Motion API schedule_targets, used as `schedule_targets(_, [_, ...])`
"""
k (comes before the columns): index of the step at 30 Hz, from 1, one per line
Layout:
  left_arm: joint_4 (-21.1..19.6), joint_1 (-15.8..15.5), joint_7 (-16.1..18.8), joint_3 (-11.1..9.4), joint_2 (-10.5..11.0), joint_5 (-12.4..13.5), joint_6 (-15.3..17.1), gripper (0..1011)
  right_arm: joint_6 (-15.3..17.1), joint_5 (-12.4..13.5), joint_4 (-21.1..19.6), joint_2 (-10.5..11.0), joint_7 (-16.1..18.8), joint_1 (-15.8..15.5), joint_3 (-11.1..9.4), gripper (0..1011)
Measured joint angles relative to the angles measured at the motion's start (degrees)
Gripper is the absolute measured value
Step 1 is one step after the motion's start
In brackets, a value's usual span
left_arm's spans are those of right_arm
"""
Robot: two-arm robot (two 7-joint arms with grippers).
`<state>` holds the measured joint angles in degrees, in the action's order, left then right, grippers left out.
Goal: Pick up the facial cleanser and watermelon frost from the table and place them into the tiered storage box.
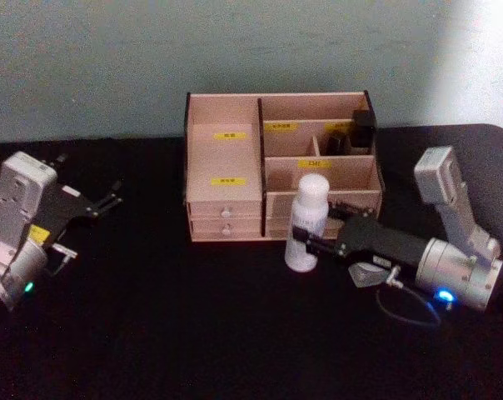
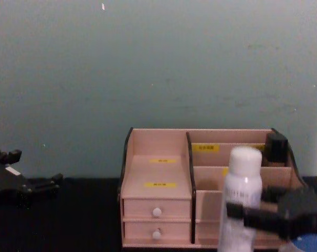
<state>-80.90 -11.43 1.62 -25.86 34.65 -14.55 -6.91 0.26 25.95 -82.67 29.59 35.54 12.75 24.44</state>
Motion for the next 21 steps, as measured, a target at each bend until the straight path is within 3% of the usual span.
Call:
schedule_targets(6, [0.0, 0.0, 0.0, 0.0, 0.0, 0.0, 0.0, 1001, 1.1, 2.0, -1.8, -0.1, -0.5, 1.5, -0.6, 593])
schedule_targets(11, [0.0, 0.0, 0.0, 0.0, 0.0, 0.0, 0.0, 1001, 1.4, 2.8, -2.3, -1.5, -3.0, 3.5, -0.8, 593])
schedule_targets(21, [0.0, 0.0, 0.0, 0.0, 0.0, 0.0, 0.0, 1001, 0.6, -0.3, 1.0, -4.6, -8.2, 7.9, -0.7, 593])
